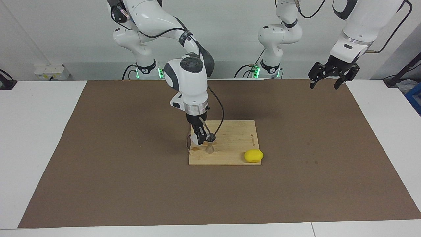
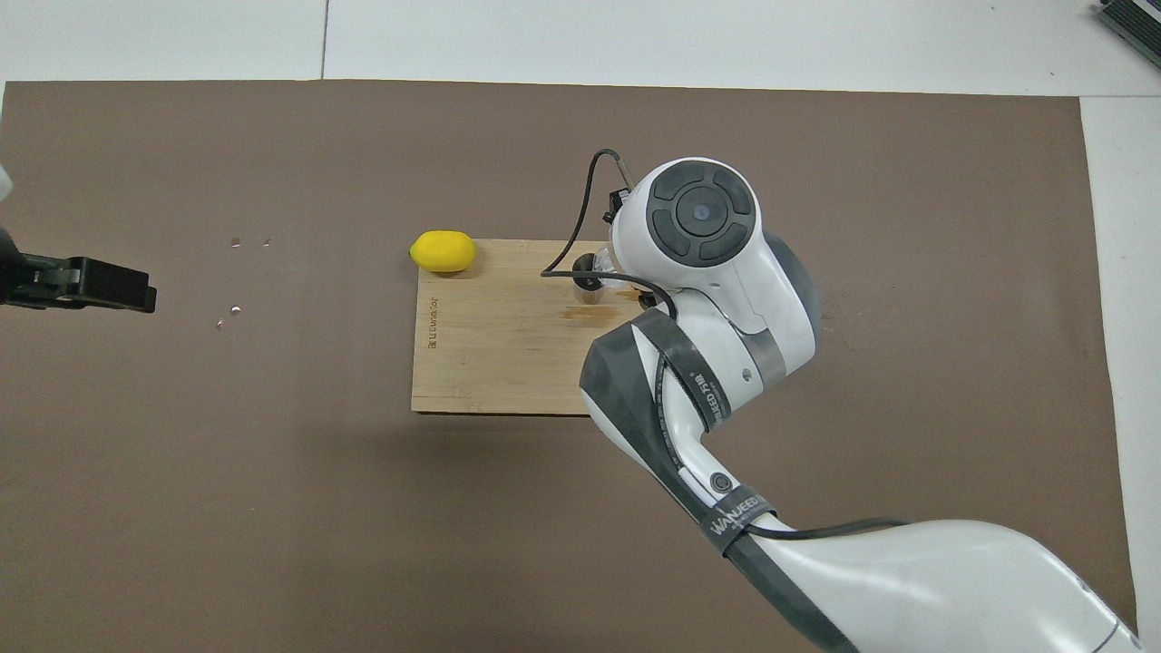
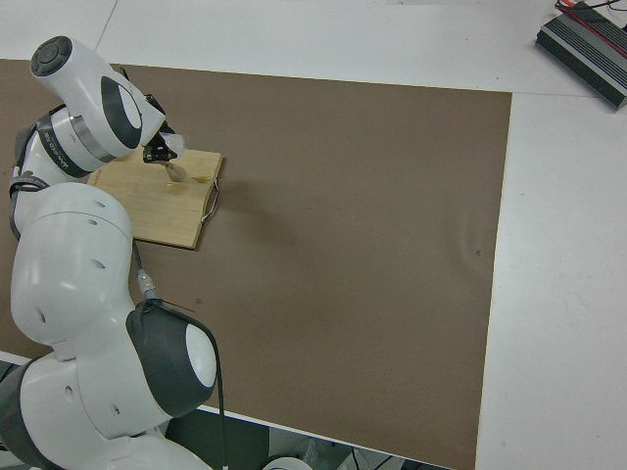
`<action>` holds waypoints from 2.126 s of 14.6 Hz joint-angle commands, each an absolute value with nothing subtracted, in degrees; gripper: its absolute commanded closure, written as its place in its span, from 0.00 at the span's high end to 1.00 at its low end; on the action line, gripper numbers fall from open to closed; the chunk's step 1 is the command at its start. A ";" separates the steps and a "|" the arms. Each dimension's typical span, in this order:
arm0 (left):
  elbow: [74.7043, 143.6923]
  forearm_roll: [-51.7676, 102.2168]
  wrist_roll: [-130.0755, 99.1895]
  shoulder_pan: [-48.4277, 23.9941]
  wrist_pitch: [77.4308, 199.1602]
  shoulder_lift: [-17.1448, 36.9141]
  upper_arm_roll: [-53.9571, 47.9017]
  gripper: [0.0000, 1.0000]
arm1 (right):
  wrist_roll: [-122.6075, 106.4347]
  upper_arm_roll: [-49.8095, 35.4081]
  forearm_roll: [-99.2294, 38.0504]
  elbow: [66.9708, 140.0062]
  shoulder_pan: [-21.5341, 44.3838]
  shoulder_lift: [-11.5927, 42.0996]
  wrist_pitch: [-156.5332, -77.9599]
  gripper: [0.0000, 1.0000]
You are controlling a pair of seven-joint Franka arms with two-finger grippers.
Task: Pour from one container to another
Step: 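Tilt the glass cup with the right gripper into the metal cup, then carry the glass cup with the right gripper back toward its spot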
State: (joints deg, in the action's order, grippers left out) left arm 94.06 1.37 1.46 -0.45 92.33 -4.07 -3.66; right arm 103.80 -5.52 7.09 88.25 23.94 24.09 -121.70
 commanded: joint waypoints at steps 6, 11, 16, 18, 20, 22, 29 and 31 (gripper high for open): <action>94.66 1.76 1.41 -0.35 91.58 -5.10 -3.52 1.00 | 104.41 -5.71 7.82 86.40 23.21 24.61 -119.80 0.00; 94.66 1.76 1.41 -0.35 91.58 -5.10 -3.52 1.00 | 104.15 -5.62 2.12 86.40 22.06 24.70 -120.06 0.00; 94.66 1.76 1.41 -0.35 91.58 -5.10 -3.52 1.00 | 99.68 -5.62 -7.71 86.48 19.26 24.79 -120.24 0.00; 94.66 1.76 1.41 -0.35 91.58 -5.10 -3.43 1.00 | 97.39 -5.62 -12.63 87.01 16.97 24.79 -120.41 0.00; 94.66 1.76 1.41 -0.35 91.58 -5.10 -3.52 1.00 | 93.45 -5.62 -17.56 88.32 13.91 24.61 -119.89 0.00; 94.66 1.84 1.41 -0.35 91.58 -5.10 -3.52 1.00 | 88.62 -5.63 -24.49 90.86 10.13 23.74 -119.71 0.00; 94.66 1.76 1.41 -0.35 91.58 -5.10 -3.52 1.00 | 69.55 -5.62 -35.32 99.31 -2.36 22.23 -117.33 0.00; 94.66 1.76 1.41 -0.35 91.58 -5.10 -3.52 1.00 | 64.80 -5.62 -37.08 100.28 -4.47 22.94 -116.46 0.00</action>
